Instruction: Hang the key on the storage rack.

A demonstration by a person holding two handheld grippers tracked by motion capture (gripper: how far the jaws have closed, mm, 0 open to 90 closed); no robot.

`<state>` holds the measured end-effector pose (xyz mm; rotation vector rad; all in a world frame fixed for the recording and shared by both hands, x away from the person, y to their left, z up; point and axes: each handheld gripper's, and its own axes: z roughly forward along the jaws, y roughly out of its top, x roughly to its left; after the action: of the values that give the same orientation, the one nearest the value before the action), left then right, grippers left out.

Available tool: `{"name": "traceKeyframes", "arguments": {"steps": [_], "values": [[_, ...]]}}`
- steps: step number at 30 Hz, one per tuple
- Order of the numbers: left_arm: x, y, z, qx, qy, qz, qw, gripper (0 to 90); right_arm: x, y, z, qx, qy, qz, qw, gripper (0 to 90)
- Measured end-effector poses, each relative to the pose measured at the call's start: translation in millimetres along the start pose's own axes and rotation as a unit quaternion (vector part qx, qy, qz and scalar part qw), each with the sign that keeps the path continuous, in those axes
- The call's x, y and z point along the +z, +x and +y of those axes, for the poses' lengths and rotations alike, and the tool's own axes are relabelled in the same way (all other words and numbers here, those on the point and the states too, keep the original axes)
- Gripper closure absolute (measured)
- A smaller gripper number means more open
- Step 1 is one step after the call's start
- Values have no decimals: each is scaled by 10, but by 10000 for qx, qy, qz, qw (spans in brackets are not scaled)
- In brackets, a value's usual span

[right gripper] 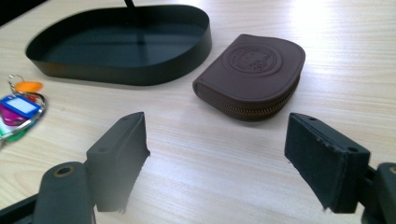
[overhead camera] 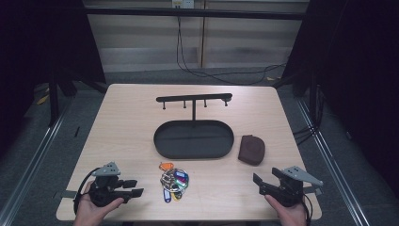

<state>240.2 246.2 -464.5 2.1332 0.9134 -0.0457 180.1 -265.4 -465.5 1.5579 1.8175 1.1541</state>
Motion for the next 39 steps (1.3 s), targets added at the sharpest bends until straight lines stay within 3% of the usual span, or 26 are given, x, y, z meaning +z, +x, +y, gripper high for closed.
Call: {"name": "traceKeyframes", "arguments": {"steps": [7, 15, 18, 21, 26, 27, 33, 39], "values": [[14, -43, 23, 66, 79, -19, 9999, 519, 28, -7, 4, 11, 251, 172, 9995, 226], [-22, -81, 59, 108, 1, -124, 9999, 521, 11, -6, -7, 67, 248, 193, 9995, 212], [-29, -125, 90, 148, 7, -65, 9999, 516, 1, 16, -9, 10, 256, 147, 9996, 189], [-20, -147, 123, 116, 41, -187, 9997, 511, -1, 31, -15, 8, 300, 147, 9994, 186], [14, -214, 190, 315, 203, -111, 9992, 432, -24, 28, -26, 64, 217, 162, 9996, 183], [38, -226, 220, 379, 299, 61, 9988, 392, -10, 25, -29, 53, 292, 185, 9994, 179], [76, -248, 305, 437, 416, 60, 9982, 345, -7, 40, -26, -16, 323, 214, 9992, 159], [105, -316, 419, 730, 620, -6, 9954, 328, 14, 38, -27, -32, 388, 286, 9988, 153]]}}
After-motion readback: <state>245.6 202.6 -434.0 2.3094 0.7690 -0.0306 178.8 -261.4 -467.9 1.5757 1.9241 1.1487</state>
